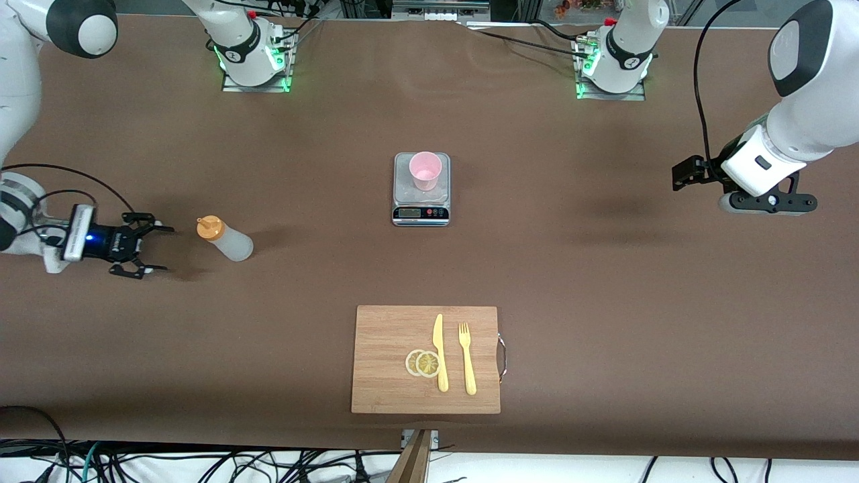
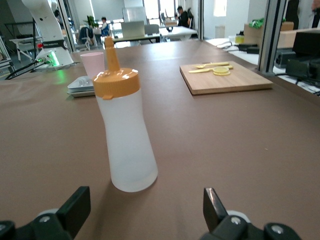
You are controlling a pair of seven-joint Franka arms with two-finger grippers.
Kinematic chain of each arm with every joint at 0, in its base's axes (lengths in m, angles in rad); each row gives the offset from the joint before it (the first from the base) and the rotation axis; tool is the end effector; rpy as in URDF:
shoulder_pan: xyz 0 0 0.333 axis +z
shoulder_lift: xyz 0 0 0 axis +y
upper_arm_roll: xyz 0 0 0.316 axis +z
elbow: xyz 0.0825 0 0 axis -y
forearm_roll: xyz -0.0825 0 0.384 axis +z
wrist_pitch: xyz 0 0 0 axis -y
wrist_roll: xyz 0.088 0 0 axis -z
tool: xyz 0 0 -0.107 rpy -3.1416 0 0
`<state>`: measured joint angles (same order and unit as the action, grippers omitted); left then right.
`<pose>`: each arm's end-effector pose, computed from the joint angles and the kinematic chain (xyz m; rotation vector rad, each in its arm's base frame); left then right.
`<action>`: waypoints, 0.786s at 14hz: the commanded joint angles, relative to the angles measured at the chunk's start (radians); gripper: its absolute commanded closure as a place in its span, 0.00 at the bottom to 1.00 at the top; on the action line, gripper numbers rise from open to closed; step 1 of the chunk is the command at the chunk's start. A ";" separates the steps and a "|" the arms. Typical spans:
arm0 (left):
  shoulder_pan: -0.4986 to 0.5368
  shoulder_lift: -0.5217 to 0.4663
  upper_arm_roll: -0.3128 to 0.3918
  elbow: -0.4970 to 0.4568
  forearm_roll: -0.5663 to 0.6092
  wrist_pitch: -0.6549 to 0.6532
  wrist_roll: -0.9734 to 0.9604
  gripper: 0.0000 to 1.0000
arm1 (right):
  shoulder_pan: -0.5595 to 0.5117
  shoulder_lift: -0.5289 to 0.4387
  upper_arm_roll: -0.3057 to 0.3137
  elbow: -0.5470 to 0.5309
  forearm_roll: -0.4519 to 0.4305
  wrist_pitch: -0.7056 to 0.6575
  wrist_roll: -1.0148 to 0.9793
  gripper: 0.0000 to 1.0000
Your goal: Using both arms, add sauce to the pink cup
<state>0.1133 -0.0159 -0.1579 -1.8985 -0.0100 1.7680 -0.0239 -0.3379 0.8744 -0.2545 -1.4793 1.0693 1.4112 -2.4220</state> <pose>0.5429 -0.0255 0.4945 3.1330 -0.0282 -0.1803 0.5937 -0.2430 0.1629 -1.5652 -1.4040 -0.9246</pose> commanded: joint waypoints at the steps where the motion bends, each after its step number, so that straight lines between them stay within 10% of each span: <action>1: 0.008 0.001 -0.008 0.009 0.028 -0.015 -0.008 0.00 | 0.002 -0.023 0.001 0.083 -0.057 -0.015 0.156 0.00; 11: 0.008 -0.004 -0.005 -0.005 0.027 -0.009 -0.008 0.00 | 0.184 -0.071 -0.002 0.376 -0.228 -0.011 0.958 0.00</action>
<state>0.1137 -0.0142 -0.1563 -1.9070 -0.0100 1.7665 -0.0240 -0.1851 0.8021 -0.2508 -1.1658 0.8856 1.4099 -1.5996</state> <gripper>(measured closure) 0.000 0.000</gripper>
